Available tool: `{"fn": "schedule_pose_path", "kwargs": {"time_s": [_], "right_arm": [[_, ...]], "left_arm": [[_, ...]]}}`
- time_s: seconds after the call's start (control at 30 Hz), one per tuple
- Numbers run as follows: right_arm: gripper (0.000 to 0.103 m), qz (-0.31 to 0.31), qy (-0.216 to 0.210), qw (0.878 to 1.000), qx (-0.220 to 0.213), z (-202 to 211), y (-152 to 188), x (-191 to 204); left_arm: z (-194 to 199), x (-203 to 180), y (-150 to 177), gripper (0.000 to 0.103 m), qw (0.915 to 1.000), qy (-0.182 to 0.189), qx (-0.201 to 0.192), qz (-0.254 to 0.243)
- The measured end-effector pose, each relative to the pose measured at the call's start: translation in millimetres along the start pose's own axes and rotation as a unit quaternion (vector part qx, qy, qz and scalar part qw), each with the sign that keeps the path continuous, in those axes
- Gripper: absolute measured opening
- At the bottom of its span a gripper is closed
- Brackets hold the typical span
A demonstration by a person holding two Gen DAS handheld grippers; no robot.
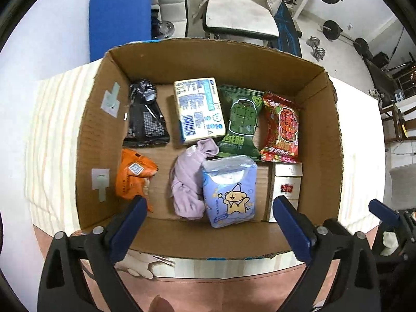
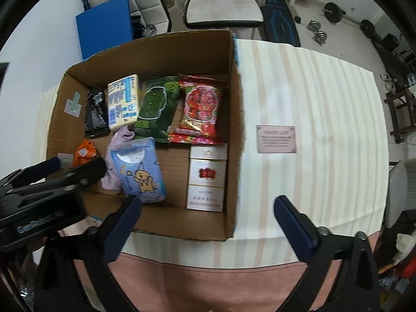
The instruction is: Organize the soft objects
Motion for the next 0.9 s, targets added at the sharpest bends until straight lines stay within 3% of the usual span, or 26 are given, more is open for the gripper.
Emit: {"fn": "schedule_pose_path", "kwargs": {"time_s": [0.2, 0.4, 0.6, 0.9], "right_arm": [[0.103, 0.0, 0.008, 1.0, -0.008, 5.4, 4.1, -4.0], [0.103, 0.002, 0.004, 0.999, -0.034, 30.1, 10.4, -6.4], [0.103, 0.008, -0.009, 0.996, -0.09, 89.2, 28.1, -10.1], [0.103, 0.013, -0.037, 0.982, -0.187, 205.6, 90.1, -17.5]], "left_arm": [[11.5, 4.7, 4.0, 0.1, 0.9997, -0.009, -0.021, 0.012], [50.6, 6.9, 11.1, 0.1, 0.9978, -0.019, -0.062, 0.012], [118.8, -2.6, 35.1, 0.1, 0.9911, -0.04, -0.127, -0.001], [221.5, -16.7, 90.9, 0.1, 0.9746, -0.054, -0.217, -0.001]]}}
Point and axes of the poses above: each gripper's, at about its wrist camera, not at the fingertips, and z roughly against the way its jaws point, x to its left, y to its underside, the point moved 7 cm from there along -z, roughly the way its jaws point, and after that the axes turned 4 degrees about -z, right-handed, at the moved point
